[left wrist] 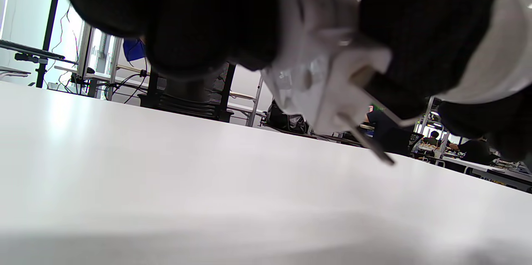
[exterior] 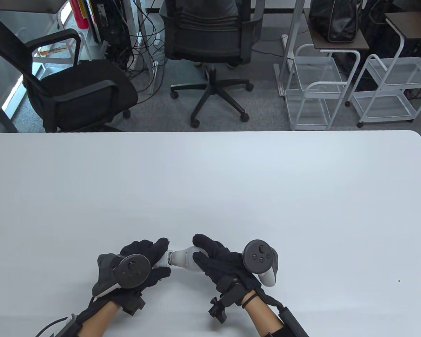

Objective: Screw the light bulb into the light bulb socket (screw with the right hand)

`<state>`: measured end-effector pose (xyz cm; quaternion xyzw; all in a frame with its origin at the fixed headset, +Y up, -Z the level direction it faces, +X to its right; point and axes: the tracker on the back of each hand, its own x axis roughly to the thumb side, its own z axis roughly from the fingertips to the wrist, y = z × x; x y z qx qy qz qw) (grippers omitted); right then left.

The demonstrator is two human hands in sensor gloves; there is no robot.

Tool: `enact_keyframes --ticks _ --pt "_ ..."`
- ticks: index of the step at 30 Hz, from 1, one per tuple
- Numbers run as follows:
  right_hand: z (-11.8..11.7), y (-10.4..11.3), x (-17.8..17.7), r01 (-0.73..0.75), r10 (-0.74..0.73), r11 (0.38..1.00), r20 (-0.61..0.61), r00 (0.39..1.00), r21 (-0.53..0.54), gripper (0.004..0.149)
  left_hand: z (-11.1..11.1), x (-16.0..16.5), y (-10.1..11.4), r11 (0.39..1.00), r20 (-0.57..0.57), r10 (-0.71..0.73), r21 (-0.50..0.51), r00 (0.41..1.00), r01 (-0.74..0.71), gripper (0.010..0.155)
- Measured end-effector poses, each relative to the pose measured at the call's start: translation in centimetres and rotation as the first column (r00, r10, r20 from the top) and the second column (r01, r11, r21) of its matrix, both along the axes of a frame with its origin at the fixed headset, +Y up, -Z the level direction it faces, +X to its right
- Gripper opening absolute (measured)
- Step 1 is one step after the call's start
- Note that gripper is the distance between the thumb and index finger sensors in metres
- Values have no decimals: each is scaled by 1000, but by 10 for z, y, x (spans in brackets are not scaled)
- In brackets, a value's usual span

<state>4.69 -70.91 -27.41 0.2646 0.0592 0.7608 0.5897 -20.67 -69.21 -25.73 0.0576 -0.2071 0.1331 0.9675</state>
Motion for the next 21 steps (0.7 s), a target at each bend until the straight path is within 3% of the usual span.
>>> enact_keyframes --ticks 7,12,18,21 --pt "-1 -2 3 -11 11 1000 75 997 4 49 0 1 0 1000 10 8 -4 1000 -8 74" --pt "-1 -2 1 13 -12 1000 6 1000 -29 57 0 0 -1 1000 2 -4 0 1000 4 74" --pt "-3 -4 4 7 -5 1000 79 997 -25 50 0 1 -1 1000 13 7 -8 1000 -7 74" --pt "-2 -6 4 57 -54 997 56 997 -54 53 0 2 -1 1000 10 -12 5 1000 12 74"
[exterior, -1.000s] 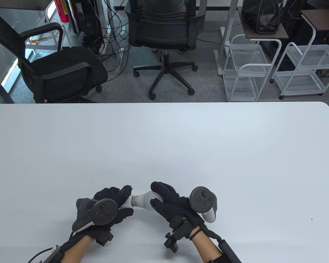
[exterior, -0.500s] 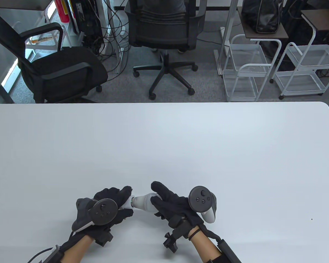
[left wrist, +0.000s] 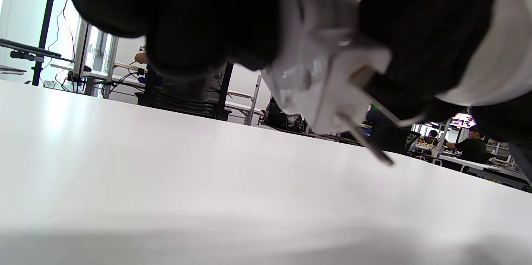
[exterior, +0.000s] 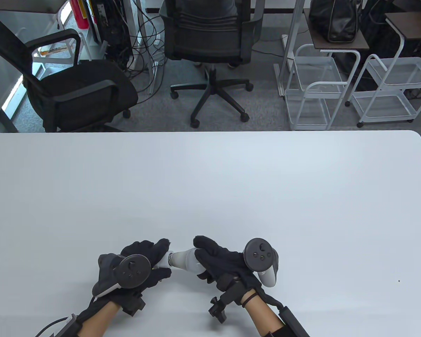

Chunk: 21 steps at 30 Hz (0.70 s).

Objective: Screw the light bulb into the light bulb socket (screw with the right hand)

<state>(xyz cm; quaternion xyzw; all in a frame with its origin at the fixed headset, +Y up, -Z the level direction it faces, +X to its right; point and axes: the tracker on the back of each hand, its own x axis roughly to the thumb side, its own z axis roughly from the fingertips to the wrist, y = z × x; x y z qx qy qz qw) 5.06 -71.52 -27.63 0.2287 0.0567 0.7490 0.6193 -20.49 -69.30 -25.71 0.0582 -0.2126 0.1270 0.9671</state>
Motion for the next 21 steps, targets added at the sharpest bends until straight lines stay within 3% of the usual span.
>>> enact_keyframes --ticks 2,7,13,18,21 --pt "0 0 -2 -18 17 1000 -49 999 -24 57 0 -1 0 1000 -4 1 2 1000 -1 74" --pt "-1 0 1 -21 21 1000 28 999 -19 52 0 -1 0 1000 5 18 -13 1000 -18 74" --pt "0 -1 -1 -8 6 999 -45 999 -37 58 1 -1 0 1000 -3 6 3 1000 -6 74" --pt "0 -2 1 -1 2 999 28 1000 -42 54 1 -1 0 1000 6 11 -4 1000 -11 74" --pt "-1 -4 2 3 -3 998 0 1000 -57 54 2 0 0 1000 6 8 1 1000 -8 74"
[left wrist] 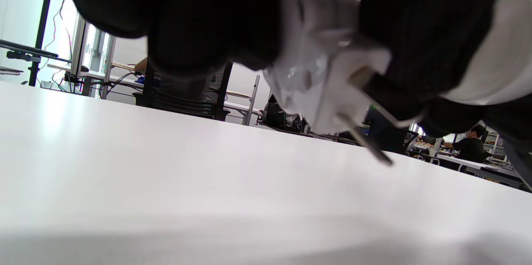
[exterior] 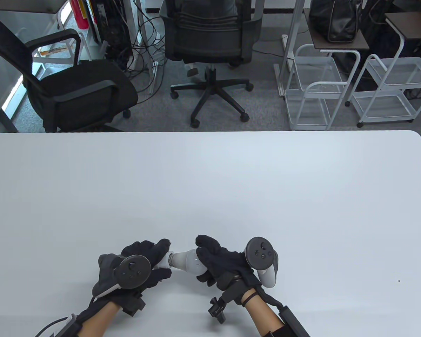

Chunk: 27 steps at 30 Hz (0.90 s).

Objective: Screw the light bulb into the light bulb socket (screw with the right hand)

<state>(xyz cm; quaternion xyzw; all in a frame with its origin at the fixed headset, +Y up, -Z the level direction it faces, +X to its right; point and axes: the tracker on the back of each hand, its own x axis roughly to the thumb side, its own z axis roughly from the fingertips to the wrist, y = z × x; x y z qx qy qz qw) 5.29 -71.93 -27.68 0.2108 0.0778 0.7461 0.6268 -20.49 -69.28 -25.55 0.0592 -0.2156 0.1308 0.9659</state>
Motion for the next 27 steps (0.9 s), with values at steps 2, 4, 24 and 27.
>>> enact_keyframes --ticks 2,4,24,27 --pt "0 0 -2 3 -3 1000 -44 999 -13 60 0 0 0 1000 -2 -10 5 1000 10 74" --pt "0 1 -4 -32 31 999 -73 997 -13 60 0 0 0 1000 -2 -16 8 1000 16 74" --pt "-1 -4 -3 -9 3 996 -63 998 -89 58 2 3 0 1000 16 -18 5 1000 18 74" --pt "0 -2 -6 -16 9 998 -117 993 -61 64 1 3 1 1000 10 -17 14 1000 17 74"
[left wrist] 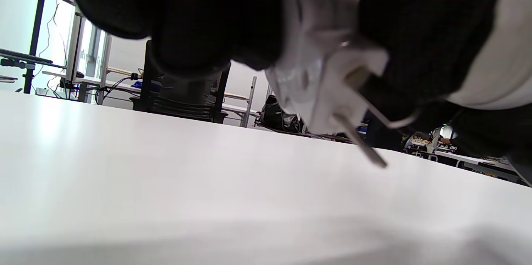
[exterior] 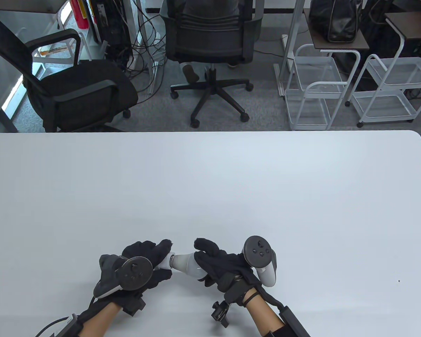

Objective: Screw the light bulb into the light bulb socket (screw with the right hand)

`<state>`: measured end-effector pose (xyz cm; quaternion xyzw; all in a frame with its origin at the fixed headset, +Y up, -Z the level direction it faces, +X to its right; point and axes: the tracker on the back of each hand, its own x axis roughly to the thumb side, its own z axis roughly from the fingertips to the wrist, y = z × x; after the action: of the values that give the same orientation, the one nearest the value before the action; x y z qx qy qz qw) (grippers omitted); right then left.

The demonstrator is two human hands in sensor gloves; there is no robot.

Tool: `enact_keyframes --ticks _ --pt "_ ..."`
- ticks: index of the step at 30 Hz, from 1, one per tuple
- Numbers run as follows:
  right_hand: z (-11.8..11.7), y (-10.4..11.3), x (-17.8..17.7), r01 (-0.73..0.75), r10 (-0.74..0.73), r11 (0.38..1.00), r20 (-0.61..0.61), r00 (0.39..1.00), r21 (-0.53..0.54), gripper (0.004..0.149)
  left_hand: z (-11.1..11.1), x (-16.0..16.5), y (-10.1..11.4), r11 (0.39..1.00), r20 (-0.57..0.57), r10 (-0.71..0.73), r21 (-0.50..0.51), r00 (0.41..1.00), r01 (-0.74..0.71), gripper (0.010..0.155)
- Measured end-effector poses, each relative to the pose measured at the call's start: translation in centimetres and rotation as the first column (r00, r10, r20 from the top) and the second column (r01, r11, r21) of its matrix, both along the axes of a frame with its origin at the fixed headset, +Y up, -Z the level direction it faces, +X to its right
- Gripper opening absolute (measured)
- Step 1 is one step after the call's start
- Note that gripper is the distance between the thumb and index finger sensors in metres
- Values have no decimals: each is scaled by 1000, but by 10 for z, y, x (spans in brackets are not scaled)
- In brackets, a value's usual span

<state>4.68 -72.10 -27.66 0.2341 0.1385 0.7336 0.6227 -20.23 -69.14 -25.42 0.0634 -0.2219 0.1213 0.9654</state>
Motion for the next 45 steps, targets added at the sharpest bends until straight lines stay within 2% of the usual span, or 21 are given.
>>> enact_keyframes --ticks 2,4,10,13,17,22,28,29,31,32,33,34,37,38,40,41,42,43,45 --pt "1 4 -4 -54 57 997 -52 997 54 66 0 -2 1 1000 -14 30 9 999 -30 74" --pt "2 7 -6 -84 88 992 -34 996 95 67 0 -4 3 999 -20 20 26 1000 -20 74" --pt "0 0 -2 26 -26 999 21 999 -20 65 2 -2 5 999 -11 9 39 1000 -9 75" --pt "1 0 0 8 -8 1000 23 1000 0 67 0 -1 3 1000 -8 28 11 1000 -28 74" --pt "0 3 -4 -50 51 998 -39 998 39 66 -1 -4 3 1000 -9 24 7 1000 -24 74" --pt "-1 -2 -2 4 -4 999 3 1000 -46 65 0 -3 2 1000 -2 6 6 1000 -6 75" --pt "3 8 -7 -96 100 991 -49 994 92 66 1 -2 5 1000 1 20 16 1000 -20 75" --pt "3 8 -8 -89 92 993 -41 995 84 65 2 -2 5 1000 3 10 24 1000 -10 75" --pt "1 4 -8 -30 26 998 -73 997 -58 65 3 0 6 999 16 25 23 1000 -26 75" --pt "2 -1 -6 50 -60 983 -48 997 -179 64 5 1 6 999 11 20 46 1000 -21 75" --pt "2 -4 -5 112 -120 973 -25 992 -204 64 6 2 8 997 6 3 72 1000 -4 75" --pt "2 -6 -3 132 -136 972 -6 991 -195 63 6 4 9 997 12 -13 74 1000 12 75" --pt "3 -2 -1 54 -54 997 15 998 -47 64 6 4 10 996 -4 -27 83 1000 27 74" --pt "2 2 -2 9 -9 1000 -3 1000 4 65 5 3 10 997 -5 -22 70 1000 22 74" --pt "2 5 -3 -48 49 998 -25 998 38 65 5 2 10 998 -7 2 68 1000 -1 75" --pt "2 6 -5 -41 42 999 -32 999 29 63 6 2 10 998 8 -13 66 1000 13 75" --pt "1 6 -5 -8 7 1000 -51 999 -25 63 7 4 9 998 17 -9 64 1000 8 75" --pt "2 5 -4 20 -22 996 -21 1000 -83 62 8 6 9 997 13 2 83 1000 -3 75" --pt "3 2 -1 64 -64 991 12 998 -116 62 10 10 11 994 12 -33 109 999 31 75"
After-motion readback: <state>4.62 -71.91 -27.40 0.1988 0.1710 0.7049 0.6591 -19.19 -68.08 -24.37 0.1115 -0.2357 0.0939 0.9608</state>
